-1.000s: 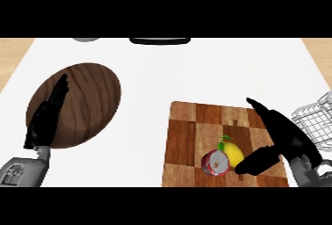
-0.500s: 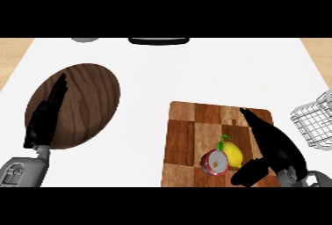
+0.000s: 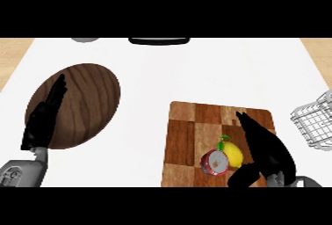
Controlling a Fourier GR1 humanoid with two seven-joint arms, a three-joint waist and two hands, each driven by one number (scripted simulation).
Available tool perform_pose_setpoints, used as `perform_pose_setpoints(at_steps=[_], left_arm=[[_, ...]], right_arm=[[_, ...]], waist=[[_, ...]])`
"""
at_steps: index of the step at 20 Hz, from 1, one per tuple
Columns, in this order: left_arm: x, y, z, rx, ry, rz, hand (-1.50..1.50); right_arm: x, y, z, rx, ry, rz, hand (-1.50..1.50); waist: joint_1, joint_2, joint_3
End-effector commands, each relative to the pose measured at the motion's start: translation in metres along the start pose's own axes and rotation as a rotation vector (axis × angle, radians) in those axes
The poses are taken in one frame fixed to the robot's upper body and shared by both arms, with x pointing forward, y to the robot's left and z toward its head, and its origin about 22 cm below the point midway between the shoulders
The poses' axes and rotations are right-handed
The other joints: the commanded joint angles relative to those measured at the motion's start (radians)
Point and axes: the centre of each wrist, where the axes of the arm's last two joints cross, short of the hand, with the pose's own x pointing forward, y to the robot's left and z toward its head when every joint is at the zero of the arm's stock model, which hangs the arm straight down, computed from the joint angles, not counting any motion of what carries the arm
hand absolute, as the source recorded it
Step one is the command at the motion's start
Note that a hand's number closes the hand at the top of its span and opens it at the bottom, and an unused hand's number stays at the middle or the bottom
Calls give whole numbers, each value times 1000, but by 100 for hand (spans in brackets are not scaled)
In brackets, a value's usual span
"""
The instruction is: Pick the lemon from the cutting board and place it in the tiered basket
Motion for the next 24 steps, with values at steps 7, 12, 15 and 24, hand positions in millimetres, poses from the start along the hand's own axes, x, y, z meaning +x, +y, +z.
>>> perform_pose_setpoints(at_steps=[7,12,15,24], left_arm=[[-3,-4,4,-2,-2,-6,0],[-3,4,7,-5,11,17,0],[0,12,-4,5,-2,-4,0],[-4,4,6,6,7,5,0]], right_arm=[[-3,6,5,37,126,24,-150],[9,5,-23,43,136,-7,-150],[-11,11,-22,51,136,-5,-150],[11,35,-49,118,135,-1,-150]], waist=[[-4,0,0],[3,1,0],[-2,1,0],[2,1,0]])
